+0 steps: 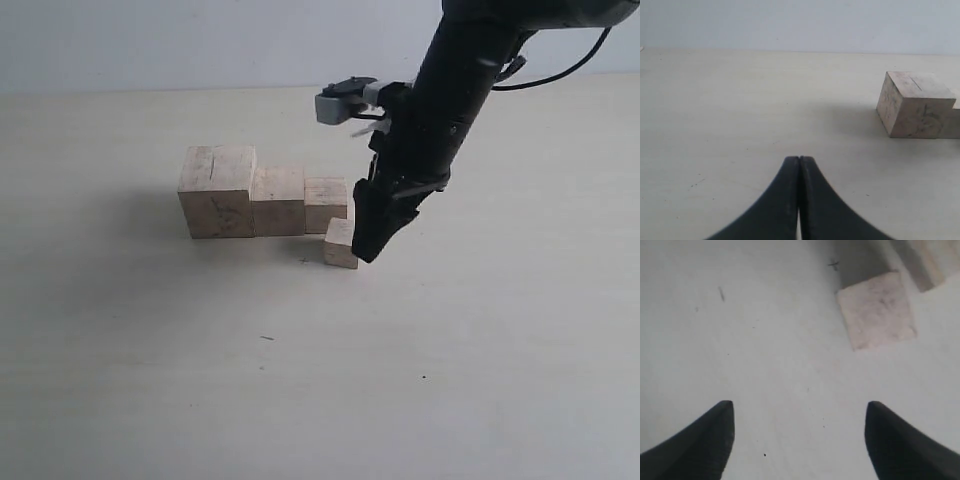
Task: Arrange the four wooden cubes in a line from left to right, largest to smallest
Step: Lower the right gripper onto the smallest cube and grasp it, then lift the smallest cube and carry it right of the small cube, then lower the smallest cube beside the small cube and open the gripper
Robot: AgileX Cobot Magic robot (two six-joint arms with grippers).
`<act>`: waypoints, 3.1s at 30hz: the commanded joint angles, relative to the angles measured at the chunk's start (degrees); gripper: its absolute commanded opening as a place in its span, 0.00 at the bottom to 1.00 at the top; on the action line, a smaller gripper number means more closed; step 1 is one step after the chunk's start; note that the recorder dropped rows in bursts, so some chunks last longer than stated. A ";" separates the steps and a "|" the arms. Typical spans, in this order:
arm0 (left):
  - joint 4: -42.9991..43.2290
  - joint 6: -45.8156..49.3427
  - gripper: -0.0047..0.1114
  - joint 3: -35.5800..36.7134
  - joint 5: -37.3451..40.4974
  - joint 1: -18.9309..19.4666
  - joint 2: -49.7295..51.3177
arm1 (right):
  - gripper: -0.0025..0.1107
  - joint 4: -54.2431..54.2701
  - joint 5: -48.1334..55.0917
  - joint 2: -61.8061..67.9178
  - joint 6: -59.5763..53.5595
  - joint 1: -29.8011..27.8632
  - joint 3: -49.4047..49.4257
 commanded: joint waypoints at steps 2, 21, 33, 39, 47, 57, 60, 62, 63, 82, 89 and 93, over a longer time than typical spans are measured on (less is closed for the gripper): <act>0.17 -0.04 0.04 0.00 -0.78 0.25 -0.39 | 0.70 2.42 -3.03 -0.44 -9.47 0.05 1.49; 0.17 -0.04 0.04 0.00 -0.78 0.25 -0.39 | 0.70 1.92 -13.74 4.53 -16.29 0.05 1.49; 0.17 -0.04 0.04 0.00 -0.78 0.25 -0.39 | 0.70 2.94 -17.02 4.67 -16.53 0.05 1.49; 0.17 -0.04 0.04 0.00 -0.78 0.25 -0.39 | 0.70 4.22 -17.17 5.68 -16.53 0.05 1.49; 0.17 -0.04 0.04 0.00 -0.78 0.25 -0.39 | 0.69 3.81 -17.58 8.55 -16.42 0.05 1.49; 0.17 -0.04 0.04 0.00 -0.78 0.25 -0.39 | 0.15 1.16 -13.10 7.07 -13.18 0.05 1.37; 0.17 -0.04 0.04 0.00 -0.78 0.25 -0.39 | 0.02 -0.82 -10.23 5.21 -12.11 0.05 1.37; 0.17 -0.04 0.04 0.00 -0.78 0.25 -0.39 | 0.02 -2.78 -8.25 3.54 -10.14 0.05 1.37; 0.17 -0.04 0.04 0.00 -0.78 0.25 -0.39 | 0.02 -3.76 -7.15 2.81 -9.87 0.05 1.37; 0.17 -0.04 0.04 0.00 -0.78 0.25 -0.39 | 0.02 9.41 -18.09 4.21 -41.73 -13.25 -1.48; 0.17 -0.04 0.04 0.00 -0.78 0.25 -0.39 | 0.02 11.08 -8.43 12.66 -45.23 -12.45 -9.04; 0.17 -0.04 0.04 0.00 -0.78 0.25 -0.39 | 0.02 10.84 -9.01 13.81 -46.26 -10.36 -9.04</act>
